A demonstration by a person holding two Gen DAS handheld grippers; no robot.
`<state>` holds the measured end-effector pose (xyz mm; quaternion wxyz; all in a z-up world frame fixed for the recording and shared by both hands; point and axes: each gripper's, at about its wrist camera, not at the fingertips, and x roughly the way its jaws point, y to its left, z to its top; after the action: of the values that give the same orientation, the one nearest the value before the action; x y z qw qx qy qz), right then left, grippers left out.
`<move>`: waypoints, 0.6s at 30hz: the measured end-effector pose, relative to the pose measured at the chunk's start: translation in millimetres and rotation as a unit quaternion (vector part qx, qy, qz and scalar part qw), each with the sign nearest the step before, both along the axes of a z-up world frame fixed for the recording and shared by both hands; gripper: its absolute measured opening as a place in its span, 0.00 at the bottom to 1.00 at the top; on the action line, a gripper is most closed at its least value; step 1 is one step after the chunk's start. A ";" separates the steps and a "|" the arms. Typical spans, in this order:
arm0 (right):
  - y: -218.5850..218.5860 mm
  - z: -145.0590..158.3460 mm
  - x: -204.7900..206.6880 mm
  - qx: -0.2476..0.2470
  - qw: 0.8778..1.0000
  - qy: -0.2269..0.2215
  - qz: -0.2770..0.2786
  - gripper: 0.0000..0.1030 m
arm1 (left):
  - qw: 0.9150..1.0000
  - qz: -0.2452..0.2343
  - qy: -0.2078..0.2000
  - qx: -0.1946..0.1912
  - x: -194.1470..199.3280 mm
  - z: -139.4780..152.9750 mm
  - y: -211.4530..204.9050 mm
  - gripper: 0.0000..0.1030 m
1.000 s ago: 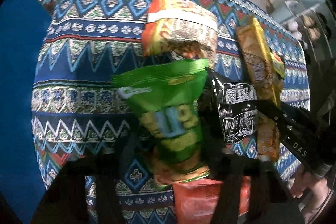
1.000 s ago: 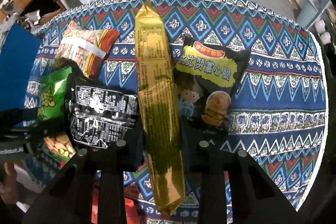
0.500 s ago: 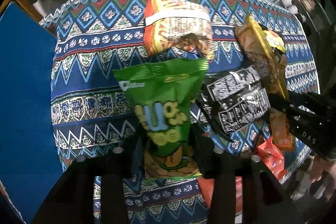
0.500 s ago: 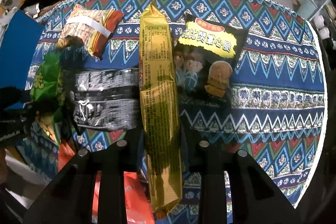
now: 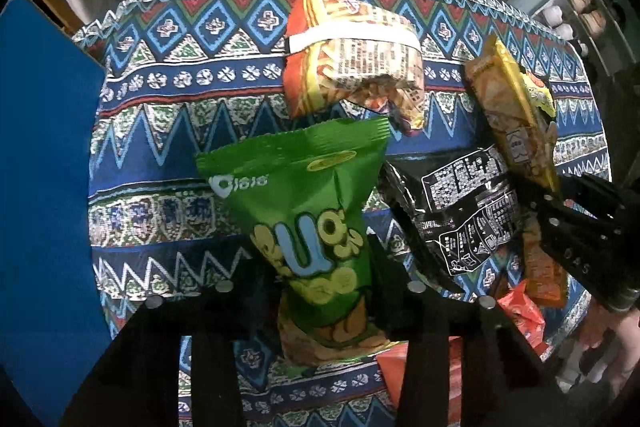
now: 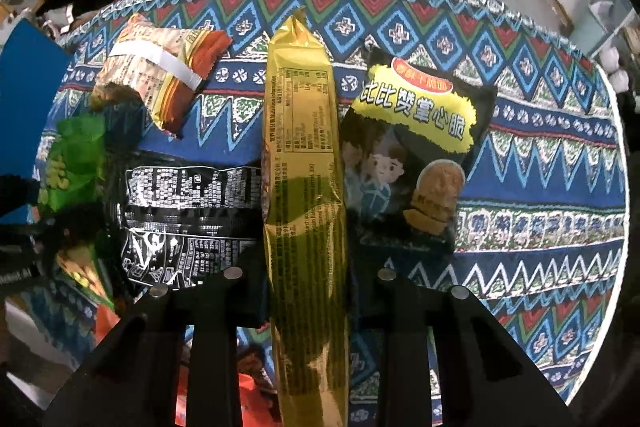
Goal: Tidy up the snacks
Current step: 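Lift the gold bar and green bag and carry them over the box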
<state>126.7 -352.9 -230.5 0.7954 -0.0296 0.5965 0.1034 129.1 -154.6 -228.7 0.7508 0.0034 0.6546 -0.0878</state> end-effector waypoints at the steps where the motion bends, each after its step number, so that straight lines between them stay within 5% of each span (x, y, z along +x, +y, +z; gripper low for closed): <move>1: 4.5 1.3 1.9 -0.002 1.000 -0.002 0.001 0.26 | 1.000 -0.001 -0.005 0.002 1.6 0.9 1.0 0.33; 5: 8.0 13.8 2.0 0.000 1.000 -0.012 -0.001 0.26 | 0.999 -0.007 -0.032 0.029 0.5 11.5 0.5 0.31; 18: 11.0 67.3 -14.2 0.033 0.999 -0.035 -0.001 0.26 | 0.999 0.005 -0.052 0.002 -19.8 59.3 26.8 0.31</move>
<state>112.5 -341.9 -163.2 0.8163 -0.0061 0.5647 0.1210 109.3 -127.8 -169.4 0.7843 0.0066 0.6148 -0.0824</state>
